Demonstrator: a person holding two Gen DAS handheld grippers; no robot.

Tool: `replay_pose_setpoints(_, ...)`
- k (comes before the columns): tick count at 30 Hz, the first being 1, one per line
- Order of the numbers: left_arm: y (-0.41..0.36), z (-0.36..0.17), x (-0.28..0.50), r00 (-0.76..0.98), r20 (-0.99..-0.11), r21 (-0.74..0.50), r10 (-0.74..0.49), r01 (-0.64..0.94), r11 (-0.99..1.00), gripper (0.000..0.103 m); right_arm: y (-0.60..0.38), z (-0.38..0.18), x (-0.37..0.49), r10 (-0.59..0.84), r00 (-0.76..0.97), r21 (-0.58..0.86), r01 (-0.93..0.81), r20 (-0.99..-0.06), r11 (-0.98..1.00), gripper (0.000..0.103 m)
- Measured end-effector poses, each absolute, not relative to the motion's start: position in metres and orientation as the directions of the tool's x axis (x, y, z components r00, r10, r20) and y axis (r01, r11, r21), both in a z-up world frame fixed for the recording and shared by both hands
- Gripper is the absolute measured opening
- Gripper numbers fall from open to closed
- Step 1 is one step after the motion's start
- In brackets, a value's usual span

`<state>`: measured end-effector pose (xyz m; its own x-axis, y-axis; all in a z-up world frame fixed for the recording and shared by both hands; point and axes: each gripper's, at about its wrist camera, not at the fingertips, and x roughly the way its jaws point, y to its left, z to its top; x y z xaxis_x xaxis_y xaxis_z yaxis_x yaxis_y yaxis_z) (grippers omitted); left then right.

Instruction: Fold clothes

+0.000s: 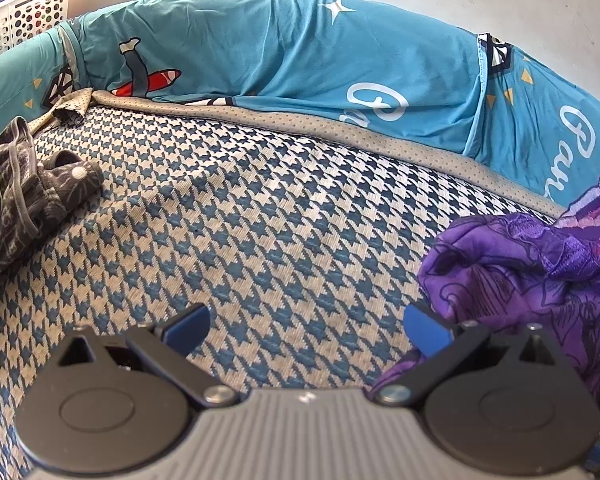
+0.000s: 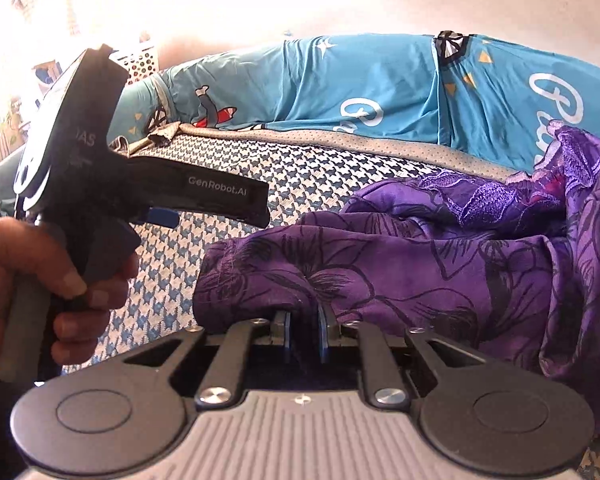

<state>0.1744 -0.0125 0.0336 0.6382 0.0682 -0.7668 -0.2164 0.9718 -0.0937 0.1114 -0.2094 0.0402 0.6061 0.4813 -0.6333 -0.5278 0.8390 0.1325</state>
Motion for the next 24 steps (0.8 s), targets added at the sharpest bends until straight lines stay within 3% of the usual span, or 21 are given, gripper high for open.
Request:
replay_pose_setpoints(8, -0.010, 0.034, 0.173, 0.638, -0.767, -0.095, 0.067, -0.218, 0.971, 0.103, -0.208, 0.045, 0.108, 0.478, 0.605, 0.089, -0.558, -0.638, 0.825, 0.015)
replay_pose_setpoints(13, -0.014, 0.033, 0.173, 0.634, -0.771, -0.091, 0.061, -0.204, 0.975, 0.103, -0.193, 0.032, 0.110, 0.438, 0.617, 0.000, -0.579, -0.654, 0.816, 0.036)
replay_pose_setpoints(18, -0.014, 0.033, 0.173, 0.634, -0.771, -0.092, 0.058, -0.201, 0.975, 0.103, -0.184, 0.023, 0.116, 0.404, 0.650, -0.038, -0.554, -0.643, 0.831, 0.039)
replay_pose_setpoints(20, -0.012, 0.034, 0.173, 0.634, -0.771, -0.101, 0.056, -0.209, 0.973, 0.103, -0.186, 0.024, 0.120, 0.394, 0.661, -0.018, -0.525, -0.638, 0.851, 0.023)
replay_pose_setpoints(21, -0.012, 0.034, 0.173, 0.636, -0.770, -0.106, 0.055, -0.213, 0.971, 0.103, -0.190, 0.027, 0.122, 0.395, 0.667, 0.004, -0.507, -0.632, 0.862, 0.009)
replay_pose_setpoints(24, -0.013, 0.035, 0.174, 0.639, -0.767, -0.109, 0.055, -0.214, 0.971, 0.103, -0.203, 0.041, 0.124, 0.371, 0.713, 0.030, -0.442, -0.595, 0.897, 0.008)
